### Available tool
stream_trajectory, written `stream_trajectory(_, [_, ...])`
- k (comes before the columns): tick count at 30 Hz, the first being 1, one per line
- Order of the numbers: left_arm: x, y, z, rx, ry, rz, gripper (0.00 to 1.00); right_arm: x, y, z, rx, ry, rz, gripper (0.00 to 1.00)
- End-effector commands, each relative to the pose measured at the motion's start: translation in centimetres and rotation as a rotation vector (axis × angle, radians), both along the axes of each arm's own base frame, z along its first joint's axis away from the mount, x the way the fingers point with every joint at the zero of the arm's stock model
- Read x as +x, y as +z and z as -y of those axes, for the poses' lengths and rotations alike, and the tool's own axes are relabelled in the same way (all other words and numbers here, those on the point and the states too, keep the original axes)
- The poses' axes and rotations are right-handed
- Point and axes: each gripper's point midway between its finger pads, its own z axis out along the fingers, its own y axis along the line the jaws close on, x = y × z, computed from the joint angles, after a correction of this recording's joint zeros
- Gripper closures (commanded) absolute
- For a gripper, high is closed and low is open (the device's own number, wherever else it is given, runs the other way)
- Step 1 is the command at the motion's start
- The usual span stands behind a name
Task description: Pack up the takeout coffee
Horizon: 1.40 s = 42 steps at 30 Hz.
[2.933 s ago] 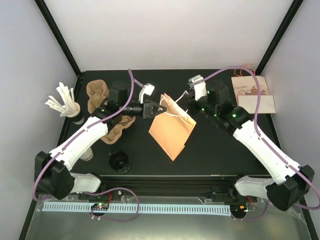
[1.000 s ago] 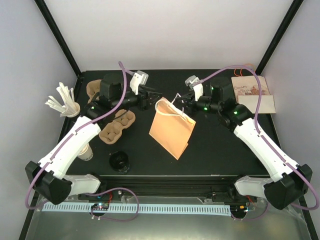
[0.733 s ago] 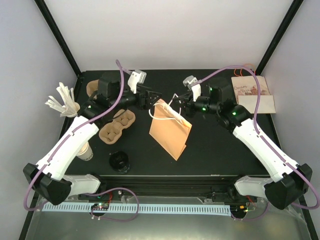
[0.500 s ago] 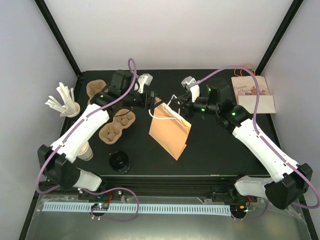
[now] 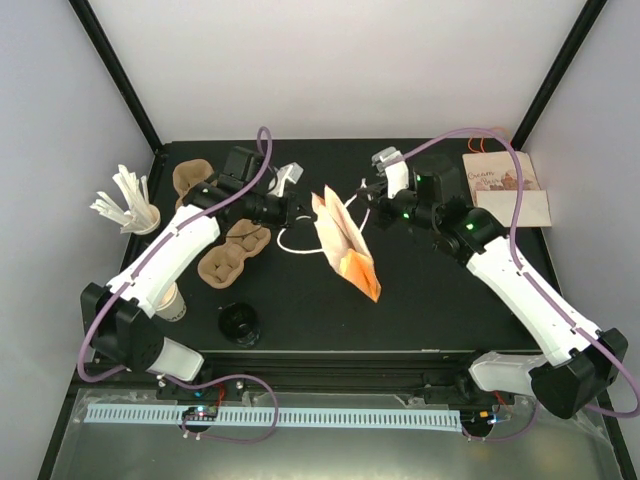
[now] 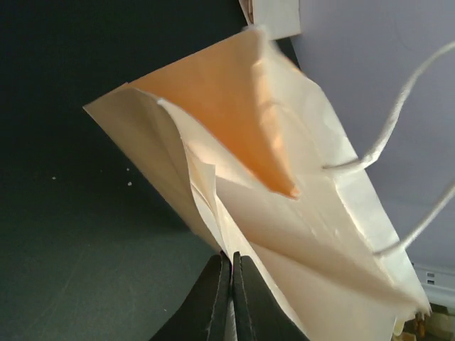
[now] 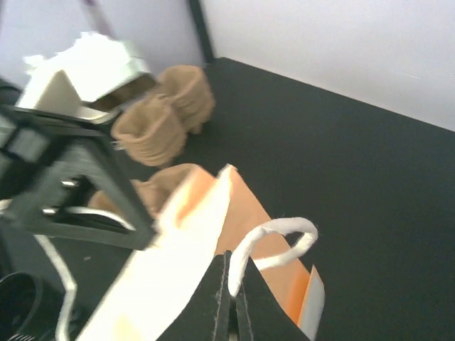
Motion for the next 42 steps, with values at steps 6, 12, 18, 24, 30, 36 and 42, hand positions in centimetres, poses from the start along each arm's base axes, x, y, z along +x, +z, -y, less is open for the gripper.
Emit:
stream_trajectory(6, [2.1, 4.1, -1.7, 0.025, 0.023, 0.133, 0.98, 3.4, -1.4, 7.2, -0.181, -0.433, 0.006, 0.95])
stream_trajectory(12, [5.5, 5.0, -3.7, 0.241, 0.09, 0.261, 0.99, 3.2, -7.0, 8.9, -0.244, -0.503, -0.062, 0.95])
stream_trajectory(18, [6.2, 5.1, -2.0, 0.373, 0.021, 0.276, 0.98, 2.4, -11.9, 6.6, -0.148, -0.413, -0.174, 0.95])
stream_trajectory(24, [5.8, 1.8, 1.6, 0.403, -0.089, 0.187, 0.98, 0.9, -15.1, 4.8, -0.029, -0.328, -0.233, 0.95])
stream_trajectory(30, [5.7, 0.1, 5.8, 0.461, -0.2, 0.155, 0.98, -1.2, -17.9, 5.5, -0.03, -0.316, -0.285, 0.91])
stream_trajectory(36, [4.9, -2.7, 7.8, 0.482, -0.25, 0.101, 0.99, -3.0, -15.6, 6.8, 0.004, -0.319, -0.235, 0.81])
stream_trajectory(42, [4.0, -3.4, 8.8, 0.46, -0.275, 0.062, 0.98, -4.7, -11.3, 7.1, 0.027, -0.276, -0.192, 0.69])
